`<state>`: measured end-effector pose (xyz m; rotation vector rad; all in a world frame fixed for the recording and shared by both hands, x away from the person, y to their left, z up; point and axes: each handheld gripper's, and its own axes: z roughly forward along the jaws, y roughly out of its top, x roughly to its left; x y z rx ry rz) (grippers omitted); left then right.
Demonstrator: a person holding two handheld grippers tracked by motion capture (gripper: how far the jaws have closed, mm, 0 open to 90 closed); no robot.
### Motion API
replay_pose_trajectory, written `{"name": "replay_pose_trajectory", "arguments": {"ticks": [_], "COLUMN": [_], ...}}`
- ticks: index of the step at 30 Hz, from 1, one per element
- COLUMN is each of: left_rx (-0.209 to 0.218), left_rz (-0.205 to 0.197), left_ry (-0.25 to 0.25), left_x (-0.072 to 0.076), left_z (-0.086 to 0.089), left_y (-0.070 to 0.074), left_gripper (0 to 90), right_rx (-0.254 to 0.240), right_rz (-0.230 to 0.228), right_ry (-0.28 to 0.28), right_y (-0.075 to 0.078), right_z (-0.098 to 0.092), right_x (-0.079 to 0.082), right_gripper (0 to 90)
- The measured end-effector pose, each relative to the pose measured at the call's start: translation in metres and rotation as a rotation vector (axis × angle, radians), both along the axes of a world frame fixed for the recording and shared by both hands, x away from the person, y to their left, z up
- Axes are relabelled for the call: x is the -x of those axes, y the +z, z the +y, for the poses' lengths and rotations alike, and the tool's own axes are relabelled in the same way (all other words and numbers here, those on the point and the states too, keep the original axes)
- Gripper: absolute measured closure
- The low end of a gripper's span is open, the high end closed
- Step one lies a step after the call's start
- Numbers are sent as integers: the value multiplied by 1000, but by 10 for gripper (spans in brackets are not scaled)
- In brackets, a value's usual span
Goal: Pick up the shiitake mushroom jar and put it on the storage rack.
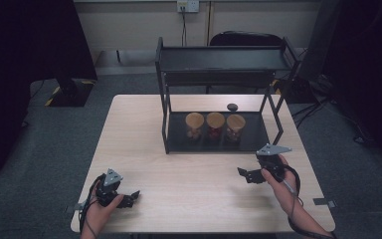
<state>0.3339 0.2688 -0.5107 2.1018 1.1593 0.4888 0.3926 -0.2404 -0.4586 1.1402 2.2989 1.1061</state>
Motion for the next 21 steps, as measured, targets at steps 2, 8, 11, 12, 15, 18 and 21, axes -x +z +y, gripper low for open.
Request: {"name": "replay_pose_trajectory", "arguments": {"ticks": [2,8,11,12,15,18,21], "left_rx": [0,0,0,0,0,0,0], "left_rz": [0,0,0,0,0,0,0], "left_ry": [0,0,0,0,0,0,0], "left_x": [0,0,0,0,0,0,0], "left_z": [0,0,0,0,0,0,0], "left_y": [0,0,0,0,0,0,0], "left_gripper": [2,2,2,2,2,2,2], "right_rx": [-3,-8,-9,-7,-9,-13,-12], "right_rz": [3,9,12,11,11,12,15], "right_ry": [-2,-9,-9,-9,-10,-9,-11], "right_y": [-2,-7,-8,-8,-9,-11,-12], "right_z": [-3,-8,-10,-11,-13,-16,-20], "right_x": [1,4,6,6,7,9,12], "right_gripper": [43,43,43,42,43,42,42]}}
